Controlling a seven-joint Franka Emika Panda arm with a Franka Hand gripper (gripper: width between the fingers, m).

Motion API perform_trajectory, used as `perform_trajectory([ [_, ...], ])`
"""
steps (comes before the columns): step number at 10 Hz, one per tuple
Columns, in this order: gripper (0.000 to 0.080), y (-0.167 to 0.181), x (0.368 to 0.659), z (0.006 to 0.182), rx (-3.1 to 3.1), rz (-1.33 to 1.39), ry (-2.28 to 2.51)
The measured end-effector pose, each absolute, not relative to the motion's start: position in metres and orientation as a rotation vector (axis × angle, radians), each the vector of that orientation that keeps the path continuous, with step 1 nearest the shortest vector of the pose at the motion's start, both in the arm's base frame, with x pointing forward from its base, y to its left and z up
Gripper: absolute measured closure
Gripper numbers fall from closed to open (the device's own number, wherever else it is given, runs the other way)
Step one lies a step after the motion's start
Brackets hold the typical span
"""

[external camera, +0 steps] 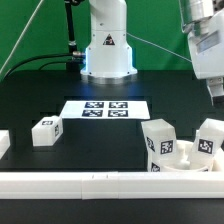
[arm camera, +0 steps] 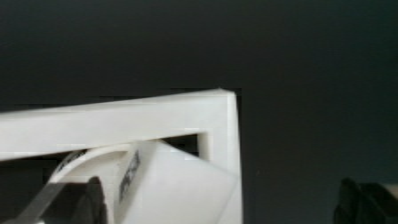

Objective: Assemble stool

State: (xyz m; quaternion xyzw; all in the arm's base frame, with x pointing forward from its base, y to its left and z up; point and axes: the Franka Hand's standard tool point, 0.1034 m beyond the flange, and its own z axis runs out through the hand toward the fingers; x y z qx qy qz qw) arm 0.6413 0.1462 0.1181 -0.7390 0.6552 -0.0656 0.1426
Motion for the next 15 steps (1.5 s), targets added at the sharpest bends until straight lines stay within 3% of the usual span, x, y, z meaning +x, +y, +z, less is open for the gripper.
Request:
perform_trajectory([
  [4,0.0151,0.141,0.643,0.117,-2.441,-0.269,1.544],
  [8,0.0151,0.141,0.645,0.115,-2.913,-0.337,0.641],
  [12,0.0151,0.132,0.648,0.116,-3.002,-0.425,0.364],
  [15,0.0151,0.135,0.65,0.109,-3.12,-0.331,-0.388],
])
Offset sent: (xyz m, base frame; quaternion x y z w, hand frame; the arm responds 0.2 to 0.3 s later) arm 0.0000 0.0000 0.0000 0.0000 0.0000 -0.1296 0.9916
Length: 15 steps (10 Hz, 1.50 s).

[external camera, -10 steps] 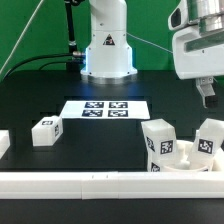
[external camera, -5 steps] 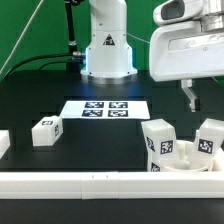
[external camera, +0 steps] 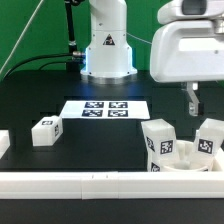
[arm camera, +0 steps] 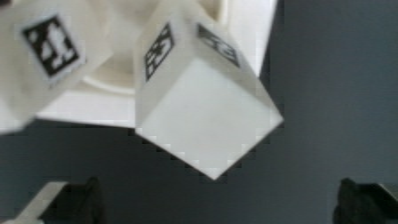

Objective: Assemble stool

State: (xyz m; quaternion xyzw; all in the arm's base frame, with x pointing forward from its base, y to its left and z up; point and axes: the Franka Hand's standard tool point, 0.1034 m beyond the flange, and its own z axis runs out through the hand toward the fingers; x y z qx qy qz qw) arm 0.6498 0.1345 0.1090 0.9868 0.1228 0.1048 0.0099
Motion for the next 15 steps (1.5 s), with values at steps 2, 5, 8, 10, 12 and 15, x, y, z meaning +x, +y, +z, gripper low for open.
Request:
perform_trajectory([
  [2,0.0151,0.124,0.654,0.115,3.037,0.341,0.552],
  [5,0.0151,0.116,0.654,0.114,2.929,0.315,0.801],
  [8,0.0151,0.118,0.64,0.103,2.864,0.004,1.068],
  [10,0.0151,0.133,0.641,0.095,2.786,-0.024,1.22],
  [12,0.0151,0.139,0.641,0.088,2.784,0.012,1.215],
  [15,0.0151,0.13,0.641,0.077,2.792,0.022,1.174],
])
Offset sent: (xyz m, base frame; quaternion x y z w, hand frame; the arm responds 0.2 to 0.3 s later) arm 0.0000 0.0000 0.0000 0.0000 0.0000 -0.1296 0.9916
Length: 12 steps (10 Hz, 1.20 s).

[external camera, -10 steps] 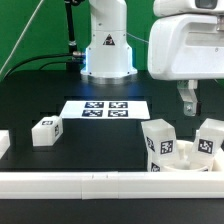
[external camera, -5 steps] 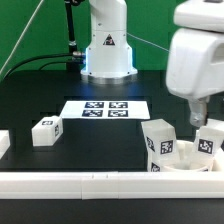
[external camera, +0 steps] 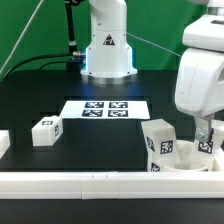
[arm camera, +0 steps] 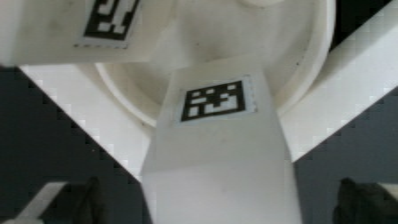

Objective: Assemble stool

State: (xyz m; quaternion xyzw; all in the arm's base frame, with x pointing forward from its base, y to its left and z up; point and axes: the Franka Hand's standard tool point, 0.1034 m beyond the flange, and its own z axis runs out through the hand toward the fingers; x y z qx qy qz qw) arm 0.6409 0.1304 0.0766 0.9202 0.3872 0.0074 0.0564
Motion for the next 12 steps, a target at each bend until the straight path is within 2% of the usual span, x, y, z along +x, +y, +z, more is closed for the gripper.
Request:
perform_trajectory([
  [2,0.0151,0.129,0.641,0.077,2.813,0.025,1.12],
  [4,0.0417,0.128,0.642,0.077,2.845,0.031,1.037],
  [5,0.0463,0.126,0.642,0.077,2.9,0.04,0.872],
  [7,0.0463,0.12,0.644,0.077,2.95,0.059,0.676],
  [9,0.0463,0.089,0.662,0.079,2.988,0.19,0.433],
  [11,0.0463,0.082,0.663,0.078,3.058,0.262,-0.222],
  [12,0.0463,0.083,0.663,0.078,3.056,0.284,-0.398],
])
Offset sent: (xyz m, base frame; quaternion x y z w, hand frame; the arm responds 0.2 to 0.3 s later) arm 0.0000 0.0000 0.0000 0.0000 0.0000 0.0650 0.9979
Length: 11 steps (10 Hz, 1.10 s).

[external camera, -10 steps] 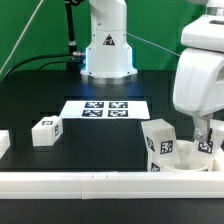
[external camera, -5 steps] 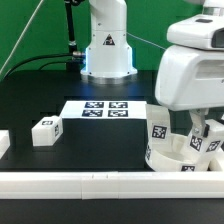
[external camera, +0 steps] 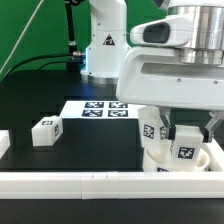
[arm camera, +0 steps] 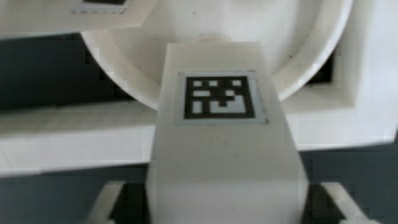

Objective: Assemble stool

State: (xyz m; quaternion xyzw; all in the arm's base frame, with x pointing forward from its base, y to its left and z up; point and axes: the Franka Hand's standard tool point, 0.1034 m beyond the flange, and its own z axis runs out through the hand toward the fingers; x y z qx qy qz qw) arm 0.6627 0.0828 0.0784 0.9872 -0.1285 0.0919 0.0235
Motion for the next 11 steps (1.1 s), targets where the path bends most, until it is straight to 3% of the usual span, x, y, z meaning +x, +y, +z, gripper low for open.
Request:
perform_trajectory([
  [2,0.0463,0.068,0.659,0.078,3.053,0.256,-0.808],
  [6,0.0462,0.059,0.654,0.077,2.919,0.31,-1.166],
  [11,0.0459,0.042,0.63,0.075,2.396,0.263,-2.039],
])
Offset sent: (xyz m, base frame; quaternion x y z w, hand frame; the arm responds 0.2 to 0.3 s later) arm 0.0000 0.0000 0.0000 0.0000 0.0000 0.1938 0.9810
